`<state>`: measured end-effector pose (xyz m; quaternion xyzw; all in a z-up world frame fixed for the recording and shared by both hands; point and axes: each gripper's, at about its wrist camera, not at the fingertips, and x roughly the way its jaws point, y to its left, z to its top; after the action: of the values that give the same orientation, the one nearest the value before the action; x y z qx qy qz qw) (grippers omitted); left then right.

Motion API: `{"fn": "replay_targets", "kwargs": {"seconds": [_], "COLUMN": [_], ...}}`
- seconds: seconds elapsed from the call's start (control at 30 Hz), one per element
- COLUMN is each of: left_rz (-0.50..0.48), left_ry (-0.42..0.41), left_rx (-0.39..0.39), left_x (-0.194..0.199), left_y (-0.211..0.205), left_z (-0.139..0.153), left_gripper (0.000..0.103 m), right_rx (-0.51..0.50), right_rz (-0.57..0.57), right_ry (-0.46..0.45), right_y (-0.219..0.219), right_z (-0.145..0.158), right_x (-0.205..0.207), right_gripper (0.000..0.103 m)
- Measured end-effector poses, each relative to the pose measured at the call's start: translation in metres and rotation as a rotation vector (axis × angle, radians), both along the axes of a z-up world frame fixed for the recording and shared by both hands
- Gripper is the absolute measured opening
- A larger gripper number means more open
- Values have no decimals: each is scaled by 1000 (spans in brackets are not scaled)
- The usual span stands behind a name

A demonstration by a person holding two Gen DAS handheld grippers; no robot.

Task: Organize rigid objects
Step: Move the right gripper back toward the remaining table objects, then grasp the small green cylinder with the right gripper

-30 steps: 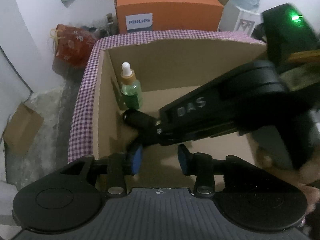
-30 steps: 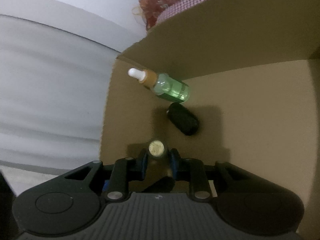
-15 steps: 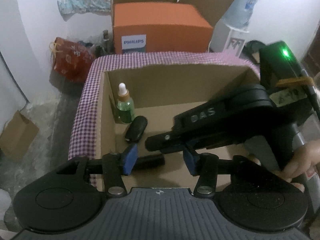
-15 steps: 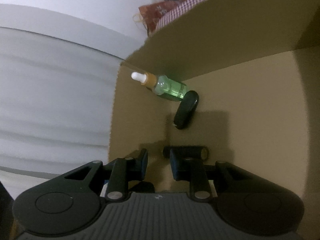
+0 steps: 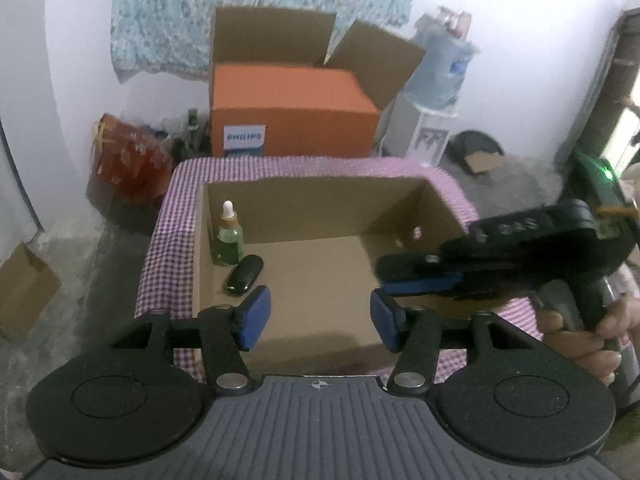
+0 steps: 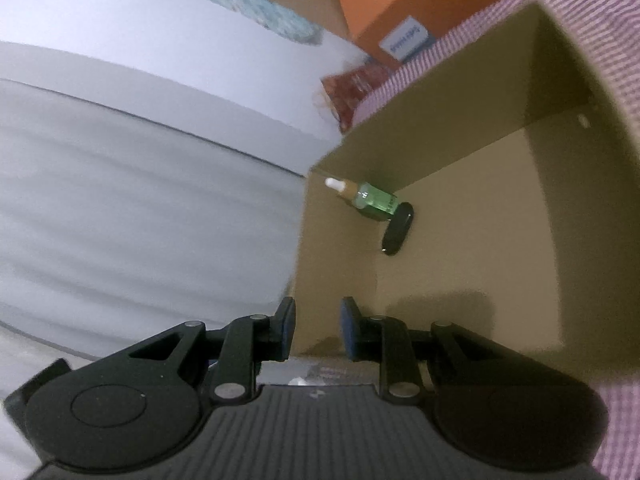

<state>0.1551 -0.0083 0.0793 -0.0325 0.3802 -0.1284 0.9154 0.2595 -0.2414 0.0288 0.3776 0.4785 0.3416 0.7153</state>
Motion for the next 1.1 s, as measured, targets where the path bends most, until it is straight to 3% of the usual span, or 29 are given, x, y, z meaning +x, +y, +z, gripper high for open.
{"fn": "replay_targets", "kwargs": {"seconds": [0.23, 0.57, 0.77, 1.1], "left_rz": [-15, -31, -52, -83], "left_ry": [-46, 39, 116, 107], "left_rx": [-43, 9, 38, 92], "left_x": [-51, -92, -104, -111], "left_y": [2, -5, -7, -32], "left_z": [-8, -68, -102, -126], "left_gripper": [65, 68, 68, 67], "right_rx": [45, -66, -142, -274], "right_rz": [-73, -178, -175, -194], "right_ry": [-88, -81, -15, -9], "right_y": [-46, -57, -50, -32], "right_z": [10, -29, -59, -81], "right_x": [-77, -160, -179, -167], "right_gripper": [27, 27, 27, 27]}}
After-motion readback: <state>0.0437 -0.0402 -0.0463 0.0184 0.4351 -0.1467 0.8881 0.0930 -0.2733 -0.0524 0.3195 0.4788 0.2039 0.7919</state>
